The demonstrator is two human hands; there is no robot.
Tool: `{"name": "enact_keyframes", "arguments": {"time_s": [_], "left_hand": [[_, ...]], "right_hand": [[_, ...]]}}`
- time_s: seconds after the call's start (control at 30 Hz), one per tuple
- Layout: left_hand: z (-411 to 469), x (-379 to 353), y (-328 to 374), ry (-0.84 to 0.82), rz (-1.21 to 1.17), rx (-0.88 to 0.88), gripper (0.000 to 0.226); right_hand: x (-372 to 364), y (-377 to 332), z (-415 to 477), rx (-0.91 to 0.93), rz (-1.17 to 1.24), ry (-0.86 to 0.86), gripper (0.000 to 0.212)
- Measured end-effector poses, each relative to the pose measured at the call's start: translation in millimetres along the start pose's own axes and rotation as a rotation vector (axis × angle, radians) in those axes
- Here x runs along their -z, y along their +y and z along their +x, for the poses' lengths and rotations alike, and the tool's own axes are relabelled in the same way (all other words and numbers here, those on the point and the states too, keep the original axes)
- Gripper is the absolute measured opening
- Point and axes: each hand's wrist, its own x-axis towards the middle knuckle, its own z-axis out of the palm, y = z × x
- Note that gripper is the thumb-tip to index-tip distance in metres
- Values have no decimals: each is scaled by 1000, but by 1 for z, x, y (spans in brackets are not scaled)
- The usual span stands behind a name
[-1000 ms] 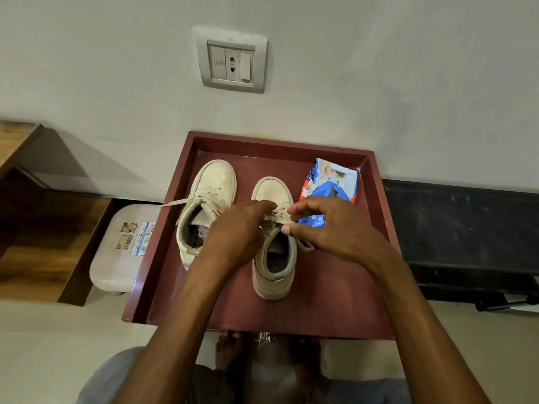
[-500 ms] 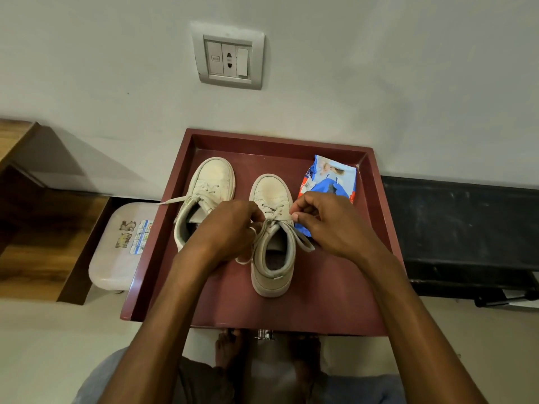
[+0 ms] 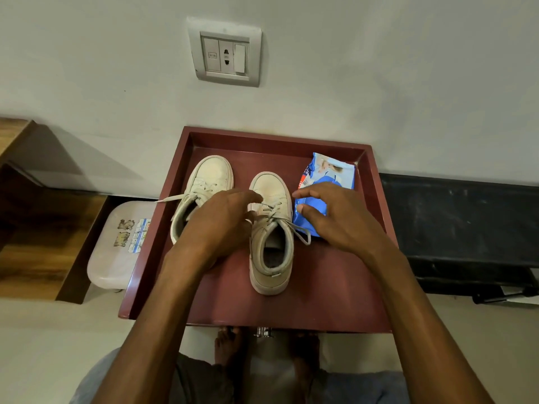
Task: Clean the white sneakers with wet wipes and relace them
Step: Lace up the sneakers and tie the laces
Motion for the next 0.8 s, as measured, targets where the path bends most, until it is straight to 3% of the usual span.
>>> {"name": "enact_keyframes", "arguments": {"time_s": [0.13, 0.23, 0.43, 0.57, 0.8], "left_hand": [[3, -7, -4, 39, -54, 8, 24], [3, -8, -5, -8, -51, 19, 24], [2, -11, -4, -67, -2, 26, 20], [2, -12, -3, -88, 38, 43, 13], [-3, -11, 1, -34, 190, 41, 23]], "right_hand": [[-6, -1, -1, 7, 31, -194, 37], [-9, 3, -3, 2, 33, -300, 36], [-11, 3, -2, -25, 26, -254, 18], [-10, 6, 0, -43, -12, -194, 19], [-8, 5, -2, -18, -141, -123, 23]]}}
